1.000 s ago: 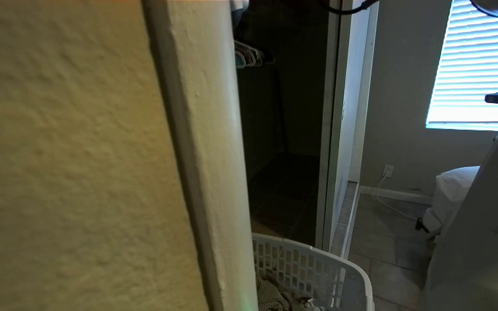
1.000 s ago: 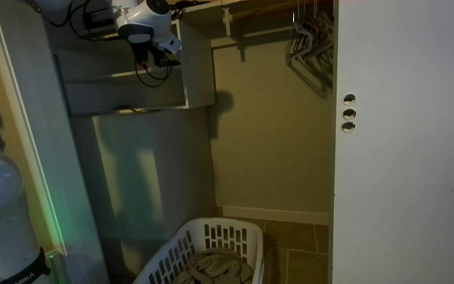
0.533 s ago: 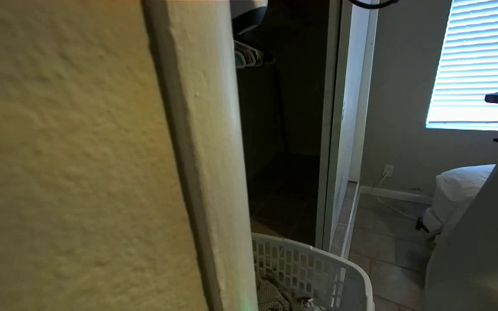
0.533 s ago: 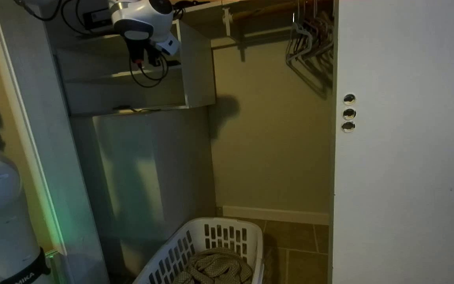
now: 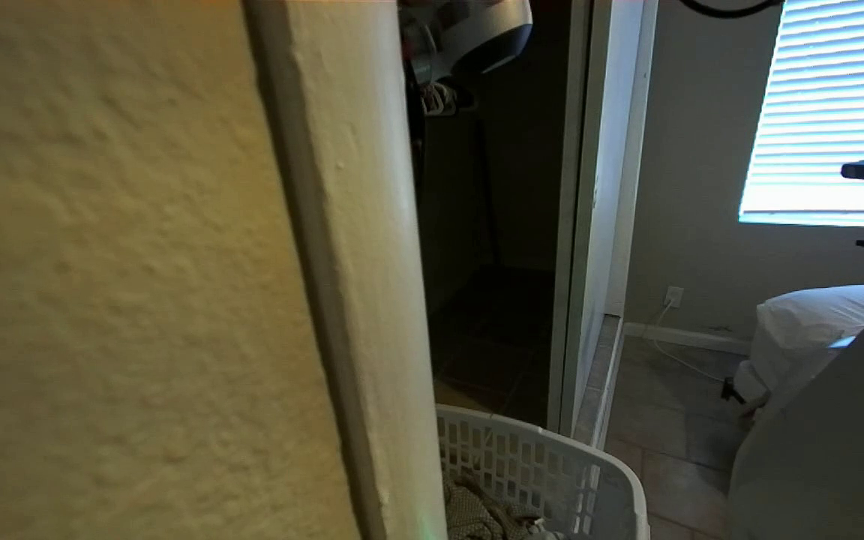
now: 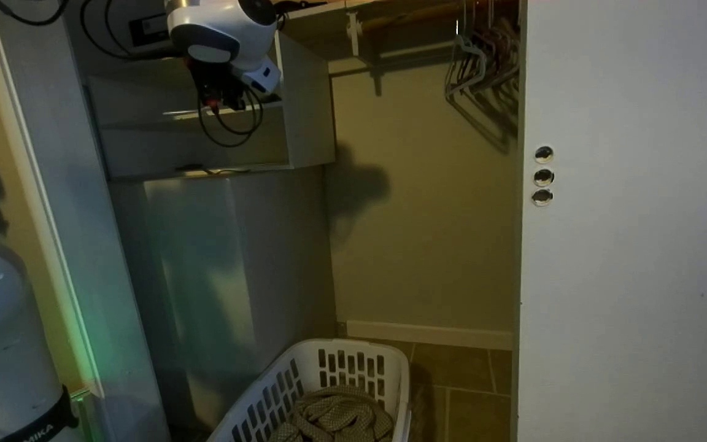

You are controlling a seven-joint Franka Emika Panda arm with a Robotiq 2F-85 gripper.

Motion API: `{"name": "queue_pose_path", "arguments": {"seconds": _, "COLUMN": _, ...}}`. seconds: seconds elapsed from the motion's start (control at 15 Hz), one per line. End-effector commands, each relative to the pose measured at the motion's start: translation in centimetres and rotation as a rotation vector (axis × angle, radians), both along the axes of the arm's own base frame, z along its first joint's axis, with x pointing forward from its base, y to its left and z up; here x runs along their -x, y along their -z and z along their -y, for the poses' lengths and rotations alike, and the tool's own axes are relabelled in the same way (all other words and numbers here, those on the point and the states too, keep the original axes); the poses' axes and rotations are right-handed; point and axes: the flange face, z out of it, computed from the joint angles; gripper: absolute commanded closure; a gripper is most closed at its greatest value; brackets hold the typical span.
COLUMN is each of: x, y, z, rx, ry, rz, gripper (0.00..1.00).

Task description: Move the white hanger to the bottom shelf

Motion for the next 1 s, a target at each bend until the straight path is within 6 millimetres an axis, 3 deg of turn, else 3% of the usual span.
{"name": "queue_pose_path", "arguments": {"seconds": 0.0, "x": 2.0, "y": 1.4, "z": 1.6, "rx": -0.014, "ry": -0.052, "rz": 0.025, "gripper": 0.98}}
{"name": "queue_pose_path", "arguments": {"seconds": 0.93, "x": 5.9, "y": 5.0, "z": 6.3, "rx": -0.039, "ry": -0.175, "rz": 0.015, "gripper": 0.98}}
